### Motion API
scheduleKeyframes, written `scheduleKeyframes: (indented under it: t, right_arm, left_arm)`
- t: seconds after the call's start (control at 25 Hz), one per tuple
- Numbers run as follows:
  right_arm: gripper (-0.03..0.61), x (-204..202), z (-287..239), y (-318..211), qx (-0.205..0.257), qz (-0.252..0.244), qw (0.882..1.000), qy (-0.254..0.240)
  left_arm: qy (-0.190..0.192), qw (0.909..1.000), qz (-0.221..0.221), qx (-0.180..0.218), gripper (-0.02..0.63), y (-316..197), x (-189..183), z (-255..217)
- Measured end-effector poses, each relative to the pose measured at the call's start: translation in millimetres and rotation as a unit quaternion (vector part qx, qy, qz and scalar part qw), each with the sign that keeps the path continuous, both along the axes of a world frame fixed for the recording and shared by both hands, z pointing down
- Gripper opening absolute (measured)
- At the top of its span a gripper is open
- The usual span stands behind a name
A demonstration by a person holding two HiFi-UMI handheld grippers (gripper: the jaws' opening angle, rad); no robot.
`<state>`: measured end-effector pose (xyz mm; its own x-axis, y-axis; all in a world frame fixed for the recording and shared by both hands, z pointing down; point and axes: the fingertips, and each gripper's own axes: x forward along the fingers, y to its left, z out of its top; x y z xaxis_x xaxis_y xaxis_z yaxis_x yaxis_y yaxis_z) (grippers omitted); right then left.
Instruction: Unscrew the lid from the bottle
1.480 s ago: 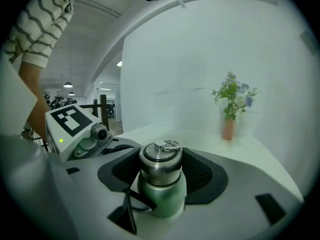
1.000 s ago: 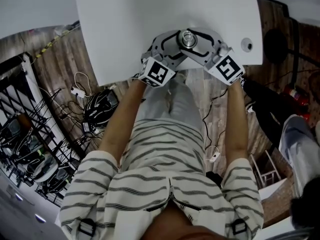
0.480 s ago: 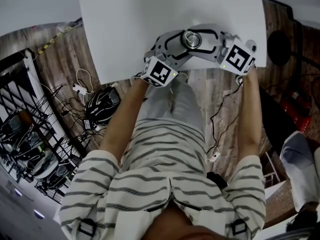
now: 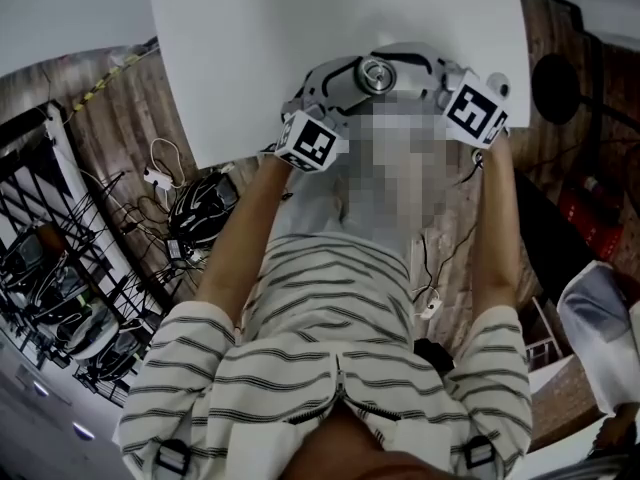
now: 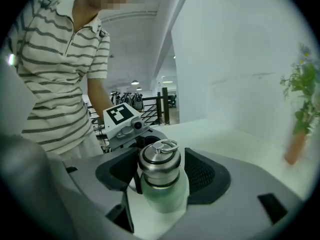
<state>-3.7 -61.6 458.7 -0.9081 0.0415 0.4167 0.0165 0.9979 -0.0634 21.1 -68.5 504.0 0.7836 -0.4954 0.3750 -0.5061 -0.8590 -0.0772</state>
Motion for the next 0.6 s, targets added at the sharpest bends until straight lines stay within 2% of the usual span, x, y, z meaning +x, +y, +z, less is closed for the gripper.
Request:
scheduleKeyframes:
  t: [0.12,0.2,0.28,0.4,0.48,0.6]
  right_arm:
    - [0.358,3,-9,-2,0.021,0.055,0.998,-0.013]
    - [0.376,6,-14,-5,0.043,0.123,0.991,-0.024]
    - [0.368,9,-15,-8,0.055,0.21,0.976,-0.036]
    - [0.309,9,-14,-9,0.017,0.32,0.944,-0.084]
    - [0.296,12,-12,-10,0.01,0.367,0.925,-0.096]
    - [0.305,12,-8,-15,0.034,0.417,0.904,-0.081]
  left_arm:
    - [0.0,1.0,-0.001,0.002,0.308,1,0,-2]
    - [0.001,1.0,-0.002,0.003,0.308,1,2,-3]
    - [0.002,1.0,-0.002,0.004,0.308,1,3,-3]
    - [-0.003,0.9999,-0.006,-0.009,0.308,4,2,3]
    - [-0.003,0.9999,-0.007,-0.011,0.308,4,2,4]
    - [0.003,1.0,-0.006,0.0,0.308,1,3,0]
